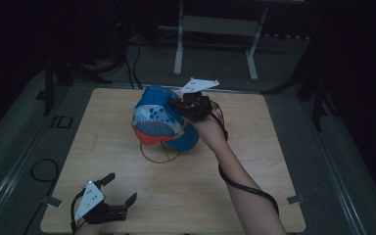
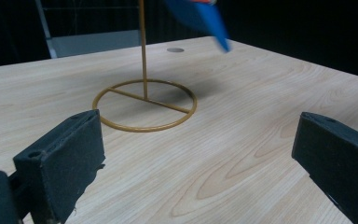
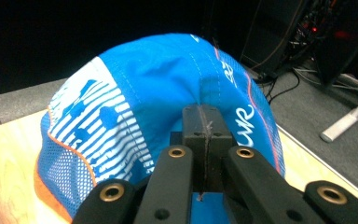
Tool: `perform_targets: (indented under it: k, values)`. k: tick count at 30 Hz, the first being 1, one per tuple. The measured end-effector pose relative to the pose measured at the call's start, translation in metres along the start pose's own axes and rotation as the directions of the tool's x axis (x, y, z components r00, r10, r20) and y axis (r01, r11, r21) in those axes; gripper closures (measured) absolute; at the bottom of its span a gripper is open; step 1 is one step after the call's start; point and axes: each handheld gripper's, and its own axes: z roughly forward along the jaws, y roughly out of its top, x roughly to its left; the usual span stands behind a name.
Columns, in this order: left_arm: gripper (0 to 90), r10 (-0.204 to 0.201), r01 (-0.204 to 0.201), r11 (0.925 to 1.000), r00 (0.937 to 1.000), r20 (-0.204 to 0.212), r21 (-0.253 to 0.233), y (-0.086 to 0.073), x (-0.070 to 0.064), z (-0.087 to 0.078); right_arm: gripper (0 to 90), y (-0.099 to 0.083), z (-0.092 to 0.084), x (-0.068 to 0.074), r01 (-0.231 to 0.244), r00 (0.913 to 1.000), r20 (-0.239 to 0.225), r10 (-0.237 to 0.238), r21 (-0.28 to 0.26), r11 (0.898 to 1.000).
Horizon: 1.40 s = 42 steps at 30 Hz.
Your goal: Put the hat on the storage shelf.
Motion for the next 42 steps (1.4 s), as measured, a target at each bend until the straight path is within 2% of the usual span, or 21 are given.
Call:
perform_targets:
  k: [2, 7, 12, 13, 21, 24, 29, 31, 32, 36, 38, 39, 42]
  values:
    - [2.6, -0.001, 0.001, 1.0000, 1.0000, 0.004, 0.001, 0.000, -0.001, 0.001, 90.0, -0.009, 0.001, -0.005, -0.017, 0.9998, -0.004, 0.018, 0.004, 1.000]
    - [2.6, -0.004, 0.004, 1.0000, 1.0000, 0.008, 0.006, -0.001, -0.001, 0.002, 90.0, -0.018, 0.005, -0.009, -0.052, 0.9982, -0.029, 0.052, 0.001, 0.999]
    - [2.6, -0.003, 0.003, 1.0000, 0.9999, 0.012, 0.008, -0.002, -0.001, 0.002, 85.2, -0.019, 0.006, -0.008, -0.058, 0.9973, -0.044, 0.058, -0.008, 0.998]
    - [2.6, -0.002, 0.002, 1.0000, 0.9999, 0.013, 0.010, -0.002, -0.001, 0.002, 81.7, -0.020, 0.006, -0.007, -0.058, 0.9970, -0.053, 0.057, -0.009, 0.998]
    - [2.6, -0.009, 0.009, 0.9999, 0.9998, 0.016, 0.007, -0.003, -0.001, 0.002, 77.0, -0.021, 0.003, -0.005, -0.054, 0.9970, -0.055, 0.053, -0.011, 0.998]
    - [2.6, -0.010, 0.010, 0.9999, 0.9998, 0.019, 0.007, -0.003, -0.001, 0.002, 70.6, -0.022, -0.001, -0.005, -0.054, 0.9973, -0.051, 0.053, -0.013, 0.998]
    - [2.6, -0.015, 0.015, 0.9999, 0.9996, 0.024, 0.005, -0.004, -0.002, 0.003, 51.2, -0.027, -0.009, -0.006, -0.059, 0.9973, -0.046, 0.058, -0.028, 0.998]
    - [2.6, -0.017, 0.017, 0.9998, 0.9995, 0.026, 0.004, -0.004, -0.002, 0.003, 47.7, -0.028, -0.011, -0.006, -0.058, 0.9973, -0.046, 0.057, -0.029, 0.998]
    - [2.6, -0.017, 0.017, 0.9999, 0.9996, 0.025, 0.005, -0.004, -0.002, 0.003, 42.9, -0.031, -0.014, -0.007, -0.060, 0.9973, -0.044, 0.059, -0.031, 0.998]
    - [2.6, -0.015, 0.015, 0.9999, 0.9996, 0.023, 0.004, -0.004, -0.002, 0.004, 29.6, -0.038, -0.018, -0.009, -0.066, 0.9958, -0.066, 0.064, -0.028, 0.997]
    - [2.6, -0.017, 0.017, 0.9998, 0.9995, 0.026, 0.005, -0.004, -0.003, 0.004, 28.2, -0.040, -0.019, -0.009, -0.074, 0.9949, -0.072, 0.071, -0.030, 0.997]
    - [2.6, -0.016, 0.016, 0.9998, 0.9995, 0.026, 0.007, -0.004, -0.003, 0.004, 19.5, -0.045, -0.021, -0.010, -0.081, 0.9931, -0.086, 0.079, -0.026, 0.996]
    - [2.6, -0.015, 0.014, 0.9999, 0.9995, 0.028, 0.009, -0.005, -0.004, 0.005, 17.2, -0.053, -0.023, -0.007, -0.071, 0.9936, -0.089, 0.069, -0.016, 0.997]
